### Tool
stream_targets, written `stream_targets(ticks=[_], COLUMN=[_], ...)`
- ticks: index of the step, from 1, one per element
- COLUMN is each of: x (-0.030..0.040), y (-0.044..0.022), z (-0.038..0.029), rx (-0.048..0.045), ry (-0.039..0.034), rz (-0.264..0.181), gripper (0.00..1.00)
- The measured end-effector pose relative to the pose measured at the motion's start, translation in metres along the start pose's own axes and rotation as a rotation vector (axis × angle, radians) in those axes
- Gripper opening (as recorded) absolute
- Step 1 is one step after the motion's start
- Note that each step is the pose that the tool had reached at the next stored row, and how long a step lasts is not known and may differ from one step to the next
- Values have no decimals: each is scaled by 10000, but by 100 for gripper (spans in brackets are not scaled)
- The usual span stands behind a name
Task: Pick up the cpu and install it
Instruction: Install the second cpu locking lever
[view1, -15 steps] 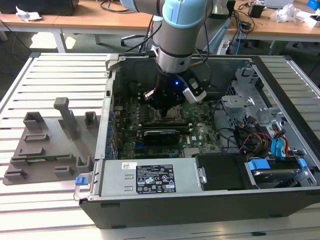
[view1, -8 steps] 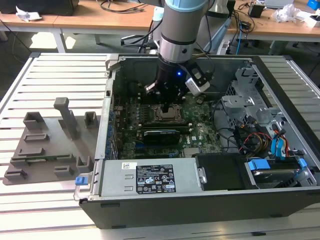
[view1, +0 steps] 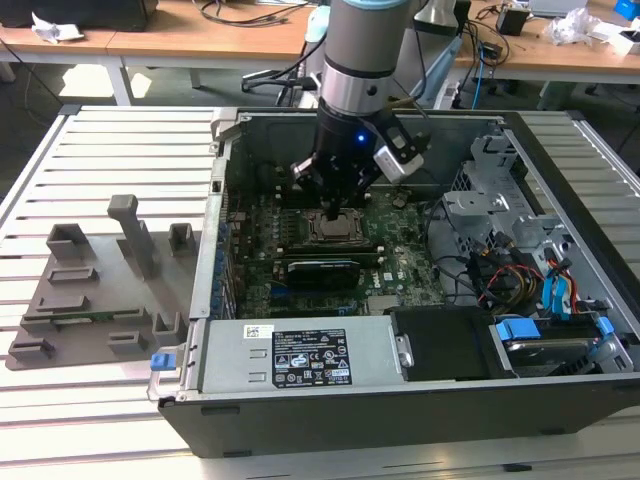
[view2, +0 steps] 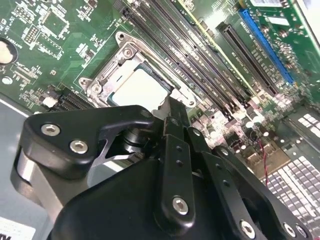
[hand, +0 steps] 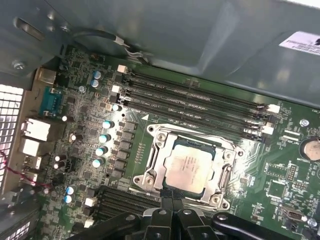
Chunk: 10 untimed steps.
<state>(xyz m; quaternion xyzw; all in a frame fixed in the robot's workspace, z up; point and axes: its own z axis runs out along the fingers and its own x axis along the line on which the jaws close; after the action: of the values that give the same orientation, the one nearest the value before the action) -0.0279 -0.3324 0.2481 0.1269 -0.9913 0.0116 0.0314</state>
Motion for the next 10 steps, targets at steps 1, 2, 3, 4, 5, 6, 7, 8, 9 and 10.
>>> stream_targets(ticks=[1,2,3,4,5,6,7,8,9,10], x=[3,4,4,3,0,-10,-14,-18,-29,-60], y=[0,0,1,7,18,53,71,78,75,69], z=[-33,-48,-58,-63,-64,-66,-67,-67,-67,-69], rx=[5,11,24,65,143,430,558,584,577,566], ry=[1,3,6,16,37,112,146,155,166,196], rz=[2,2,4,8,11,27,35,38,36,35], gripper=[11,11,11,11,11,11,11,11,11,11])
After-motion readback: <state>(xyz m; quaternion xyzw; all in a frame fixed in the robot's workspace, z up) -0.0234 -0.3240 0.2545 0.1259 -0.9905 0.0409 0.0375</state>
